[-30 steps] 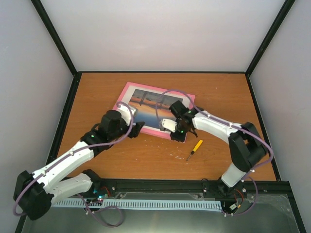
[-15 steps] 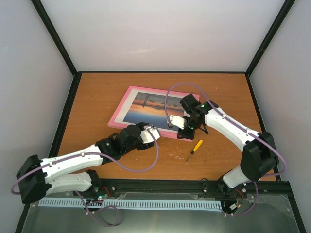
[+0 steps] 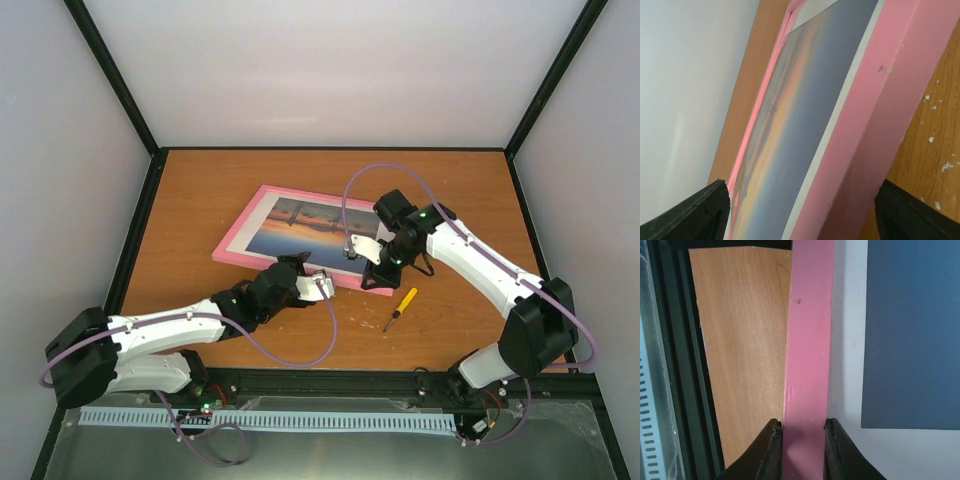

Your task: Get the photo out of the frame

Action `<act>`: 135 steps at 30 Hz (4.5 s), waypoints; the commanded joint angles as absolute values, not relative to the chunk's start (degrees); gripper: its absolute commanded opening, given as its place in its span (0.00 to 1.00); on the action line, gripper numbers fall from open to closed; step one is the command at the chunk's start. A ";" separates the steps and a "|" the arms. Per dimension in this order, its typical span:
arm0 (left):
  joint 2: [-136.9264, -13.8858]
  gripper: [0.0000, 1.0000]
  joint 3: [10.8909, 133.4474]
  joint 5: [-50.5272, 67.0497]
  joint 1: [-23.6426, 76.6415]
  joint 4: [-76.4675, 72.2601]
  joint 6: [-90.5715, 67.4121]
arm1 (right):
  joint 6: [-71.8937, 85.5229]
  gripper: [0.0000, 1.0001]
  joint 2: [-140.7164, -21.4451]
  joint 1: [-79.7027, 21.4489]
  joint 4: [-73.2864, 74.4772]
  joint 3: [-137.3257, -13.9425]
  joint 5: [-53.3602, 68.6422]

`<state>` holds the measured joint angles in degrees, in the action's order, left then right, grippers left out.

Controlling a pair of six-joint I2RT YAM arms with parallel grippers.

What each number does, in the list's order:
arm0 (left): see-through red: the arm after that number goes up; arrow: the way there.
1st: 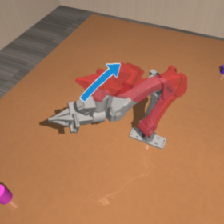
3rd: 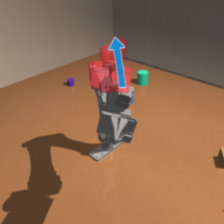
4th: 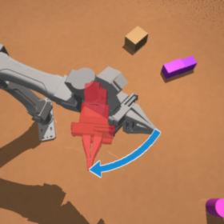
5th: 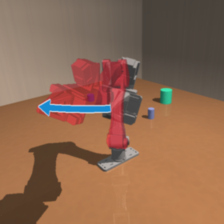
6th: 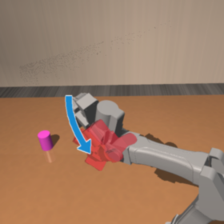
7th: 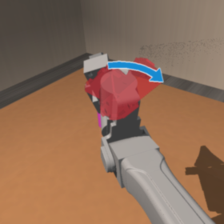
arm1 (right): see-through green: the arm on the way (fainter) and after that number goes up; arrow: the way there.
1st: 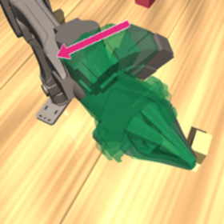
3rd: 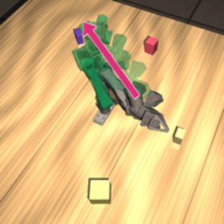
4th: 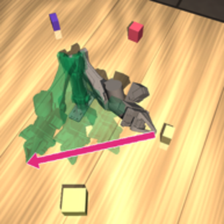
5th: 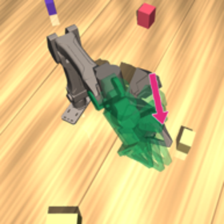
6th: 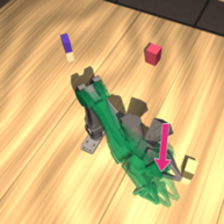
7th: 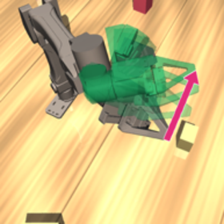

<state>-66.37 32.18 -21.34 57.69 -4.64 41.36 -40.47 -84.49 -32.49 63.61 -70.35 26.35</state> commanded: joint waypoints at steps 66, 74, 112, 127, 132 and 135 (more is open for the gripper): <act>-104.02 0.01 114.77 -26.05 54.90 49.83 8.34 | -23.33 0.74 -60.19 -14.11 53.19 -73.07 12.31; -105.14 0.01 124.39 -23.19 53.27 50.66 3.04 | -19.94 0.72 -58.35 -14.07 41.97 -59.18 18.77; -79.38 0.01 75.62 19.20 15.68 22.70 -41.69 | -20.16 0.68 -62.79 -14.06 30.95 -46.10 21.84; -76.27 0.11 47.59 19.81 13.06 -2.34 -43.09 | -20.90 0.68 -64.96 -14.11 30.60 -45.96 20.83; -81.30 0.12 46.42 22.61 11.30 -5.82 -40.76 | -21.18 0.68 -65.77 -14.12 30.58 -46.10 20.52; -84.23 0.12 44.79 26.33 10.49 -9.19 -40.90 | -21.27 0.68 -66.17 -14.08 30.41 -46.06 20.42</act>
